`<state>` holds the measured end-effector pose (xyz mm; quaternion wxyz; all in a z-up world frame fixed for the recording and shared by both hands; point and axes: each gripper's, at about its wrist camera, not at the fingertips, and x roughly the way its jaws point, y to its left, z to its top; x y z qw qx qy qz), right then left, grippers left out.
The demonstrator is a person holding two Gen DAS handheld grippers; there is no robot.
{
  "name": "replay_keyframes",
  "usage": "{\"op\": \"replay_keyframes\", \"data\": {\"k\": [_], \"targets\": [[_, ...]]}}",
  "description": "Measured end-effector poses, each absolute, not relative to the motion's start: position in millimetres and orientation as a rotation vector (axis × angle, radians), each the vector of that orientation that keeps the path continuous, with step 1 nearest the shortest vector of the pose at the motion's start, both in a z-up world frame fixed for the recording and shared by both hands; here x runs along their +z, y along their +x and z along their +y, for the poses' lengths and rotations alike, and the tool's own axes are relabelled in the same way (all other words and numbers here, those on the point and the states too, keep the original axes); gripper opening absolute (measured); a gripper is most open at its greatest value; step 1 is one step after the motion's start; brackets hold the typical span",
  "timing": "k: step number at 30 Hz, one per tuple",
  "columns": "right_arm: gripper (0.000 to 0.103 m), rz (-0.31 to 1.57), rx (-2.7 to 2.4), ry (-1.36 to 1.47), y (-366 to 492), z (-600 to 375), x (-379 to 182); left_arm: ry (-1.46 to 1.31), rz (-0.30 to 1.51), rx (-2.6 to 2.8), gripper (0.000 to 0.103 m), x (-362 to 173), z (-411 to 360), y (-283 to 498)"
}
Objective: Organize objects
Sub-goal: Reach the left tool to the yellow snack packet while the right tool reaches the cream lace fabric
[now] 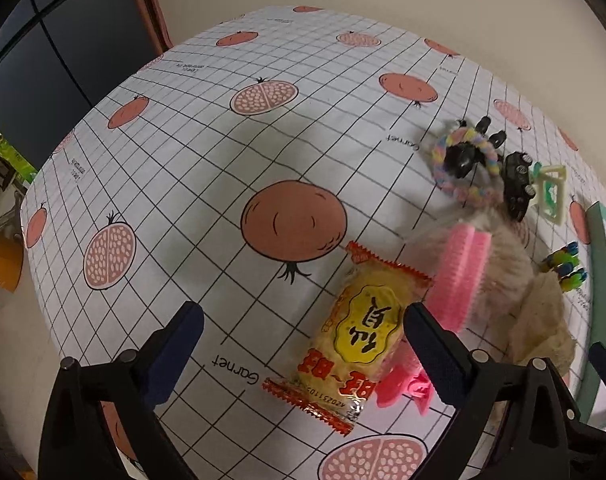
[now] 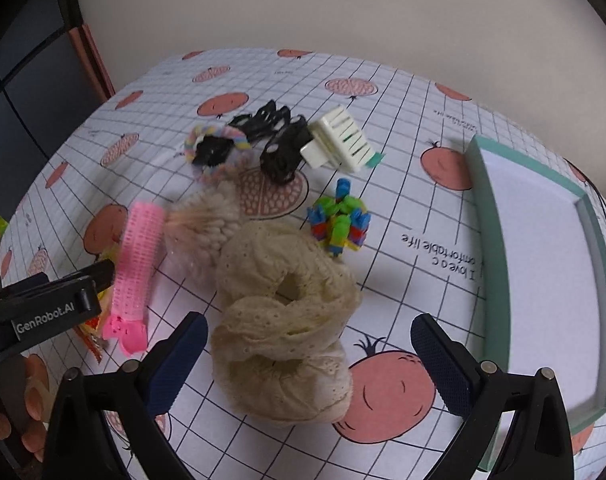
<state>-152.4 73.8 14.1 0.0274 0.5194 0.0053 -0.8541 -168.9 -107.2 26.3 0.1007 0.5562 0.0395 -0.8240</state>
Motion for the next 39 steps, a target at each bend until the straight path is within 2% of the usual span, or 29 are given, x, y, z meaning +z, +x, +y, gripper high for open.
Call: {"op": "replay_keyframes", "data": {"k": [7,10,19,22,28,34,39], "targets": [[0.1,0.029,-2.622,1.639,-152.4,73.5,2.7,1.645,0.086,-2.435,0.099,24.1,-102.2,-168.9],[0.1,0.015,-2.615,1.649,-153.4,74.3,-0.3,1.661,0.083,-2.453,0.087,24.1,-97.9,-169.6],[0.096,0.02,-2.596,1.667,-155.8,69.3,-4.0,1.658,0.077,-2.442,0.079,22.2,-95.3,-170.3],[0.095,0.022,-2.588,1.667,-156.5,69.0,-5.8,1.697,0.05,-2.415,0.065,14.8,-94.1,-172.5],[0.093,0.025,-2.578,1.667,-157.1,68.5,-8.3,1.688,0.049,-2.418,0.063,13.2,-93.6,-174.1],[0.086,0.027,-2.564,1.676,-158.4,68.3,-11.7,1.701,0.052,-2.446,0.047,14.8,-89.6,-174.1],[0.081,0.035,-2.566,1.666,-158.1,67.9,-10.7,1.708,0.082,-2.454,0.041,15.5,-88.4,-173.5]]}}
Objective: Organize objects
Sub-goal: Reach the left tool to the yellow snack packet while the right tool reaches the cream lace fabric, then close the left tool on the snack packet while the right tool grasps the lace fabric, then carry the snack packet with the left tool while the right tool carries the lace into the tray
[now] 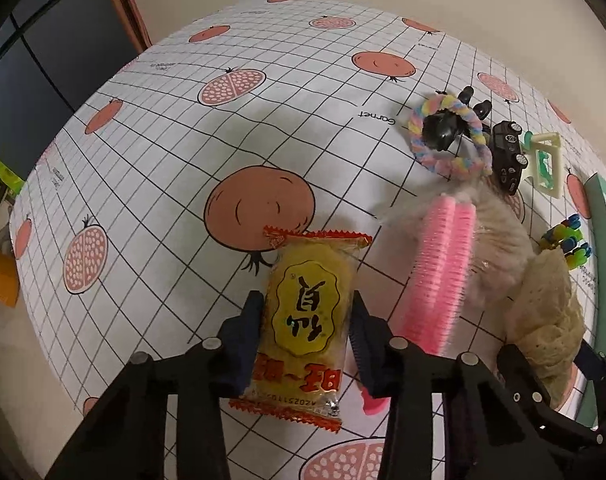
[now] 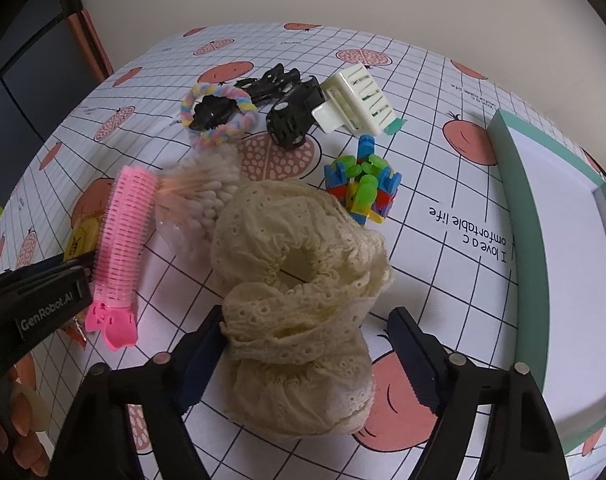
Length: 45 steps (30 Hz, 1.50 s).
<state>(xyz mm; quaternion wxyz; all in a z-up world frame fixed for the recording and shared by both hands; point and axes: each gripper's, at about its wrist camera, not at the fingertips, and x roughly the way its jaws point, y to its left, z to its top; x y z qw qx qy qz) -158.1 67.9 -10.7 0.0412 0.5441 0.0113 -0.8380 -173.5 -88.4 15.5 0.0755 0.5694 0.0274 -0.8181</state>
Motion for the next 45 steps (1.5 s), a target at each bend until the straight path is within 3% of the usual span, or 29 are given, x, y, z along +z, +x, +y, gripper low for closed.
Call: {"op": "replay_keyframes", "data": {"k": [11,17,45], "targets": [[0.035,0.035,-2.562,1.627,-154.6,66.4,-6.0,1.696,0.097,-2.45,0.04,15.4,-87.2,-173.0],[0.024,0.017,-2.559,1.623,-151.3,71.0,-6.0,1.692,0.108,-2.45,0.04,16.0,-86.5,-171.4],[0.02,-0.111,-2.605,1.491,-130.8,102.9,38.8,1.522,0.285,-2.544,0.038,59.8,-91.2,-151.4]]}}
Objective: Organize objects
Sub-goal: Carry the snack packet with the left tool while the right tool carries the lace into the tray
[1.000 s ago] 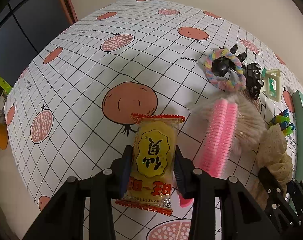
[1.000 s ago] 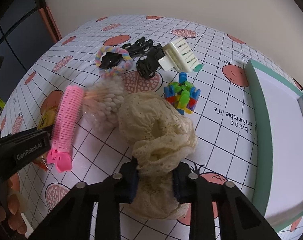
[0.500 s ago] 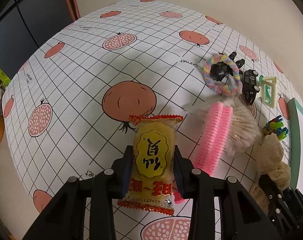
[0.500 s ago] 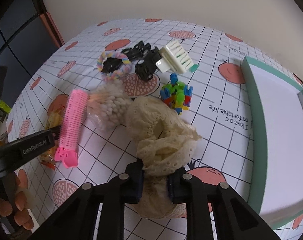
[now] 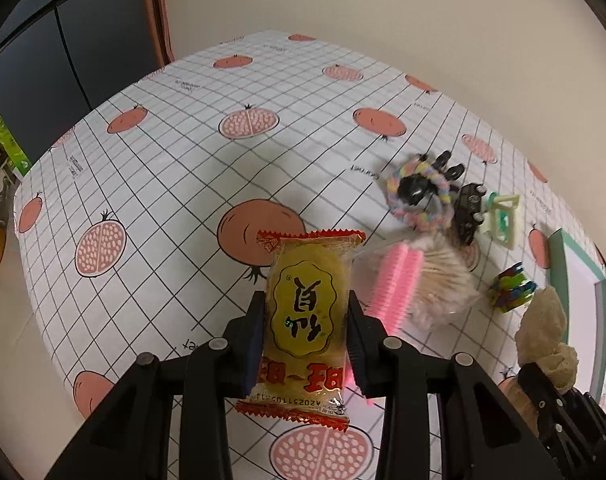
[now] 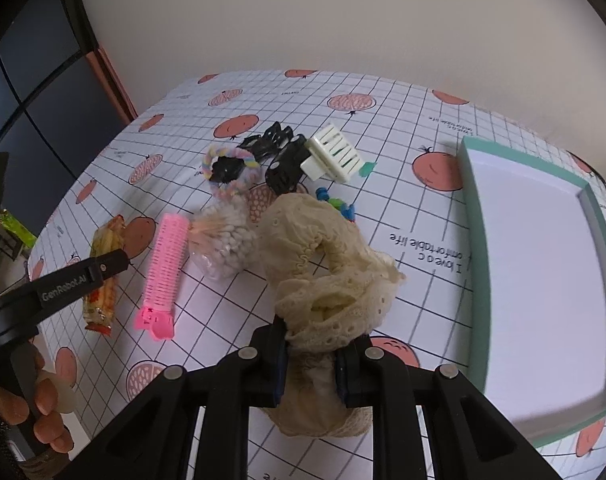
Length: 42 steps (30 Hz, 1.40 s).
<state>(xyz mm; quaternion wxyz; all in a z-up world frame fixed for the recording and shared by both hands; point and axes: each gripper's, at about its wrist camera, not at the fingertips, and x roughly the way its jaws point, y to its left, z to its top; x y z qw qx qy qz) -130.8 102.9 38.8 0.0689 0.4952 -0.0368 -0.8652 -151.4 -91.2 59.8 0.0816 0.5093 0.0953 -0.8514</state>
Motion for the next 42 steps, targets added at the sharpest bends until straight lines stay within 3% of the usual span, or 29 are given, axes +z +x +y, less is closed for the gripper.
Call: {"op": "replay_keyframes", "data": {"k": [16,42], "targets": [[0.02,-0.196,-2.703,1.505,-118.1,165.4,49.0,1.504,0.209,-2.682,0.038,79.2,-13.3,-139.0],[0.02,-0.329,-2.861,1.606,-91.4,280.5,44.8,1.699,0.148,-2.893,0.038,68.6,140.0,-115.6]]}}
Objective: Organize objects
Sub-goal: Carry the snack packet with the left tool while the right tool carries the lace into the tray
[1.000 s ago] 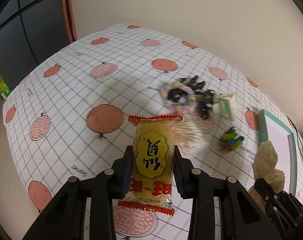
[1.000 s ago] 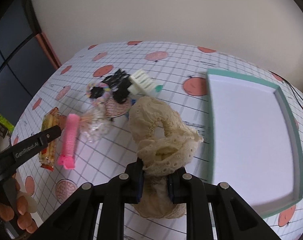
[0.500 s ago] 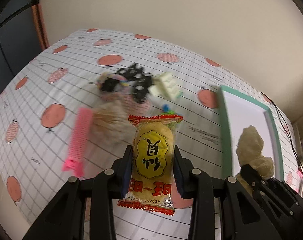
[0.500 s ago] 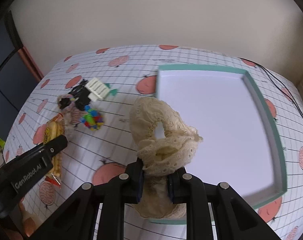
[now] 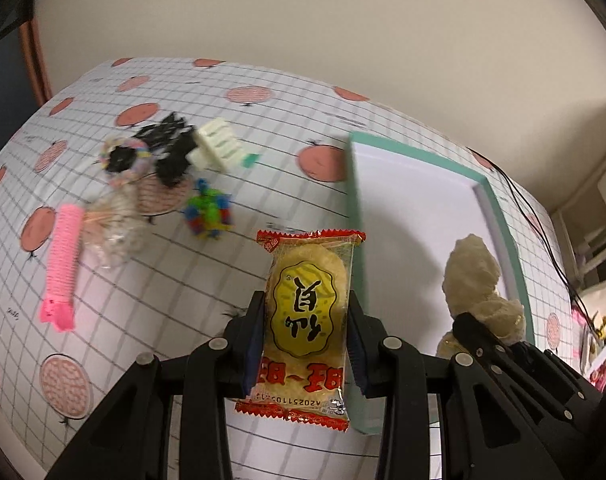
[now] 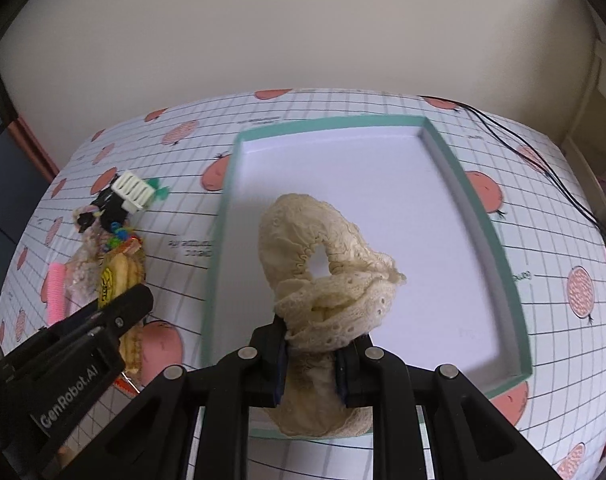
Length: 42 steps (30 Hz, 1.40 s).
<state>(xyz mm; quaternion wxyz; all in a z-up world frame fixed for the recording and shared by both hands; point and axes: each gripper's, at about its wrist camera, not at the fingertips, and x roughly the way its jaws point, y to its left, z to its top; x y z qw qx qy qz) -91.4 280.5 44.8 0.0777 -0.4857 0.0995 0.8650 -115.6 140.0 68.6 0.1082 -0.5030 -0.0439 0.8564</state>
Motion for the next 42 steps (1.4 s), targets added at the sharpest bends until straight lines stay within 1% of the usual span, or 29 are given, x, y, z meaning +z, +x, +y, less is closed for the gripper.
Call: {"op": "replay_keyframes", "data": {"k": [8,17,25,37,42], "targets": [[0.02,0.325,2.543,-1.44,-84.1,307.5,41.5,-1.394,-0.062,2.466,0.038,72.0,173.9,-108.0],[0.02,0.333,2.528,-1.409,-87.9,321.9,42.0,-1.372,-0.051,2.434,0.038,70.5,191.1,-118.4],[0.02,0.333,2.55,-1.374,-106.2,335.2,40.0,-1.361,-0.057,2.419,0.038,64.1,205.8,-143.3],[0.02,0.306,2.555,-1.382,-148.5,350.1,31.9,-1.364,-0.114,2.399,0.038,45.7,227.8,-186.3],[0.02,0.283,2.559,-1.382,-163.6,356.1,32.5,-1.357,-0.102,2.4,0.039,41.2,233.2,-202.1]]}}
